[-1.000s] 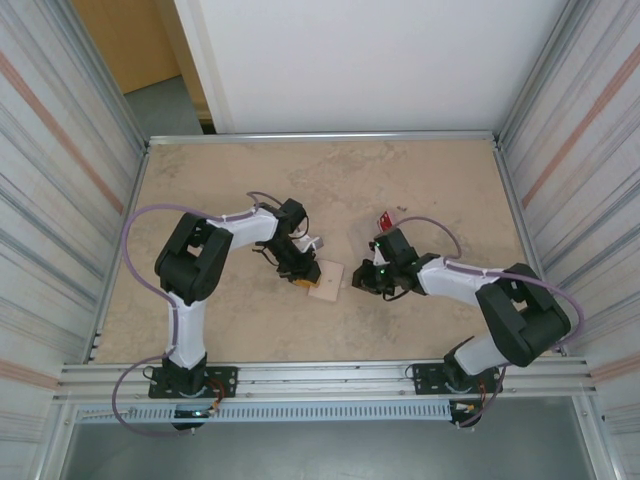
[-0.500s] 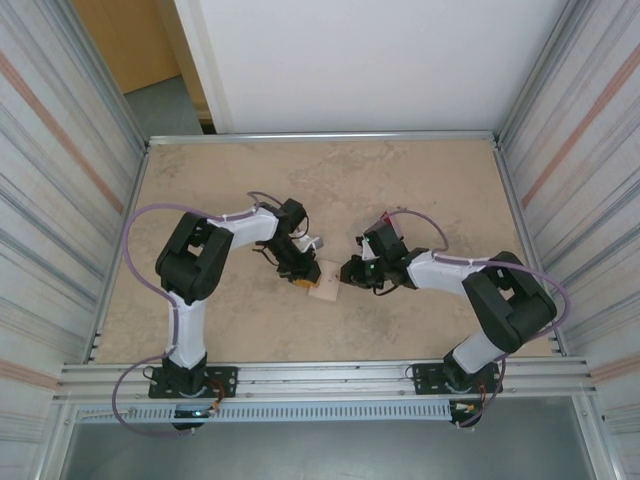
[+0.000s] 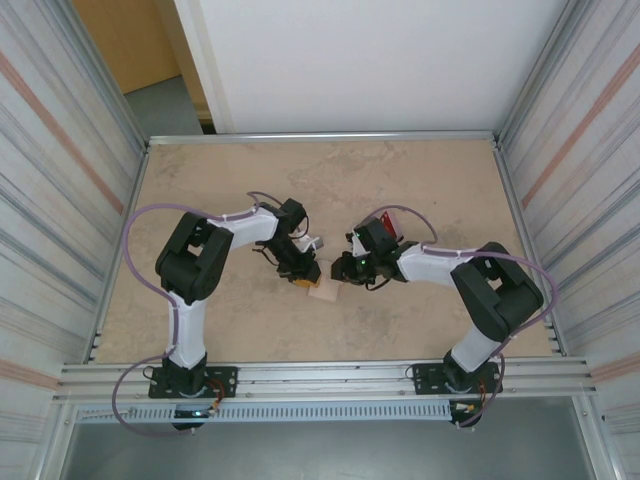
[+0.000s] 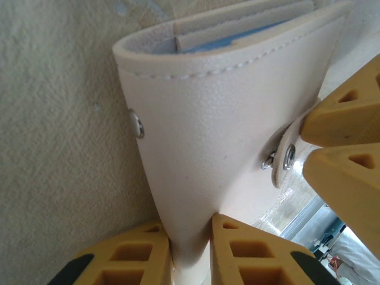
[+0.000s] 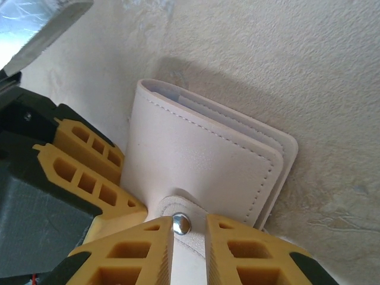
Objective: Put the credit cards into the card holder
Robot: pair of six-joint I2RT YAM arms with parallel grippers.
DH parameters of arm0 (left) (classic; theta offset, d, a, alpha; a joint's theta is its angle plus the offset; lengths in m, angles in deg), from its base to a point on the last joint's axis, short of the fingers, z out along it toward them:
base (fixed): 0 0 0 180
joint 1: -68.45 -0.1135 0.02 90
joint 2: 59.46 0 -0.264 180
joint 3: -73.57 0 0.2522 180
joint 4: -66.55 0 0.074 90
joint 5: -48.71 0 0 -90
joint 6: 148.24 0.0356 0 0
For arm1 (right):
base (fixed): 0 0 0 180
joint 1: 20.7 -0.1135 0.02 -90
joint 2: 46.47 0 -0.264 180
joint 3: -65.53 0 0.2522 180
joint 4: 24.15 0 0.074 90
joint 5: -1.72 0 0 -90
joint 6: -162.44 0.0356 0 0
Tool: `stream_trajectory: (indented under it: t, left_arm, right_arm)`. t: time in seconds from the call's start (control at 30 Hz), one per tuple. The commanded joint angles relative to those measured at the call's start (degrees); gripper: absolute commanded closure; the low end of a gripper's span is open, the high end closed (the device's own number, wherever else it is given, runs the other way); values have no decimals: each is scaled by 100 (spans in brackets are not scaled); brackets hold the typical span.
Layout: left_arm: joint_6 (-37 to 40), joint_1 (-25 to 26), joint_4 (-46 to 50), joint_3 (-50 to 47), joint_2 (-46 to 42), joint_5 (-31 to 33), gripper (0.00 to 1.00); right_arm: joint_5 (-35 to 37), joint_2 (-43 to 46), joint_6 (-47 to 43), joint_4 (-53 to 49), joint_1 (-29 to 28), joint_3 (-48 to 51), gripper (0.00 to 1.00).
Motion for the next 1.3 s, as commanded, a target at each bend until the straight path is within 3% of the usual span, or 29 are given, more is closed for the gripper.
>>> stream_trajectory:
  t: [0.0, 0.6, 1.27]
  left_arm:
    - [87, 97, -27, -72, 305, 216, 80]
    - [94, 93, -40, -85, 300, 224, 80]
    - [88, 100, -35, -81, 331, 224, 80]
  right_arm:
    - [169, -144, -205, -562, -110, -284, 79]
    - [566, -9, -284, -1254, -295, -588, 81]
    - [488, -288, -422, -993, -175, -745, 78]
